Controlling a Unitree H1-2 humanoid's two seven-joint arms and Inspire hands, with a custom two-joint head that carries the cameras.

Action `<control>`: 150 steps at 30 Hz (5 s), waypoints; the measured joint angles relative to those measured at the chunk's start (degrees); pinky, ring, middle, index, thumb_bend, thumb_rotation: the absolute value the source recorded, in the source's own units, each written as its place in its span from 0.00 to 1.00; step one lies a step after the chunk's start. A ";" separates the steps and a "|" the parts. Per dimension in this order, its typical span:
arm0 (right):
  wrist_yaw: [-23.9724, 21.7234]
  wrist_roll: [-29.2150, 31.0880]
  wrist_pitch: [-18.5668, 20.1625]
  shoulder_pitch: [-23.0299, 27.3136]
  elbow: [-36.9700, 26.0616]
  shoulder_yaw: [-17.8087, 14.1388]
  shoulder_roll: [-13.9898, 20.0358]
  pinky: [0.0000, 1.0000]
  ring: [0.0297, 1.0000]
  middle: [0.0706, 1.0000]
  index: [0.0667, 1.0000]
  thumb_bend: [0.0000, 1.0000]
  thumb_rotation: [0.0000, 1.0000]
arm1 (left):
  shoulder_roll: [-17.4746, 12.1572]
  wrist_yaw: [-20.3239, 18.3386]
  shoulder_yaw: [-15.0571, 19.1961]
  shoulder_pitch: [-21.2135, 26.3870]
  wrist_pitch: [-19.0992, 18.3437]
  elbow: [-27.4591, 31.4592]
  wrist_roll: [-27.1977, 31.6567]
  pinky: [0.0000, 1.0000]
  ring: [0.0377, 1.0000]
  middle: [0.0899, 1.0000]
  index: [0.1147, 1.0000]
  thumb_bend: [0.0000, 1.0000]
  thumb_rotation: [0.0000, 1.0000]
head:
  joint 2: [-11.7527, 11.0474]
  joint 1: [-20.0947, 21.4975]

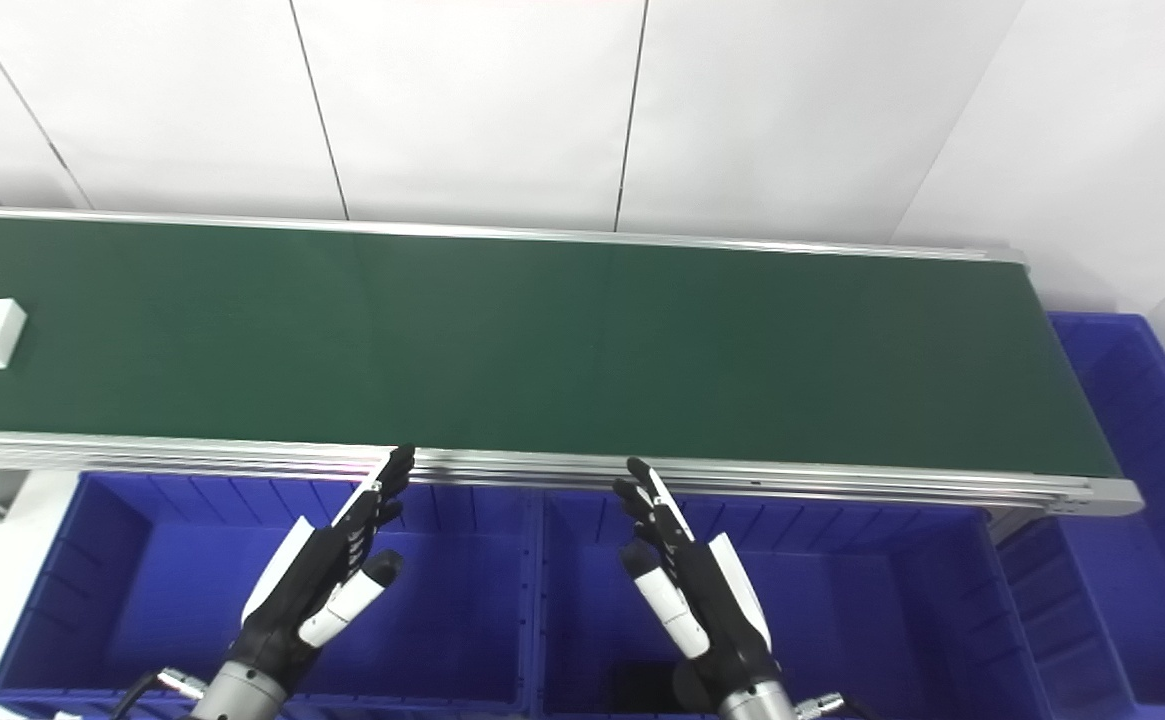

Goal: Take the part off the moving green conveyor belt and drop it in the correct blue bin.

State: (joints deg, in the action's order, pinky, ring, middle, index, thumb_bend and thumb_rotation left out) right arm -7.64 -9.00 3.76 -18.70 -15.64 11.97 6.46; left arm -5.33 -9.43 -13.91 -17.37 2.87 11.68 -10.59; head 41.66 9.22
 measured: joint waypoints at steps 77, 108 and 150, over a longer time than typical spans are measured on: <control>2.46 -4.40 -1.63 0.62 1.99 0.71 -1.01 0.92 0.94 0.95 0.98 0.68 1.00 | -1.71 -0.65 0.56 0.66 1.52 -0.93 2.22 0.92 0.97 0.98 0.97 0.70 0.86 | 0.17 4.14; 2.51 -4.89 -1.64 0.63 3.37 0.54 -1.17 0.94 0.95 0.95 0.98 0.66 1.00 | -1.78 -0.82 0.24 0.92 4.08 -4.35 2.19 0.94 0.99 1.00 0.97 0.72 0.87 | -2.11 -0.17; 2.48 -1.80 -10.01 3.13 12.13 -0.51 -0.38 0.96 0.94 0.94 0.99 0.65 1.00 | -9.27 -1.87 7.65 18.91 1.83 1.53 -5.09 0.97 1.00 1.00 1.00 0.77 0.42 | -10.37 -8.87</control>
State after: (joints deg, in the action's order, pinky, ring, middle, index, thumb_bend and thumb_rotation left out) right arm -5.16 -10.80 -6.25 -15.56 -3.51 11.46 6.07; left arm -14.60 -11.30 -6.25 1.53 4.70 13.21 -15.68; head 31.29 0.35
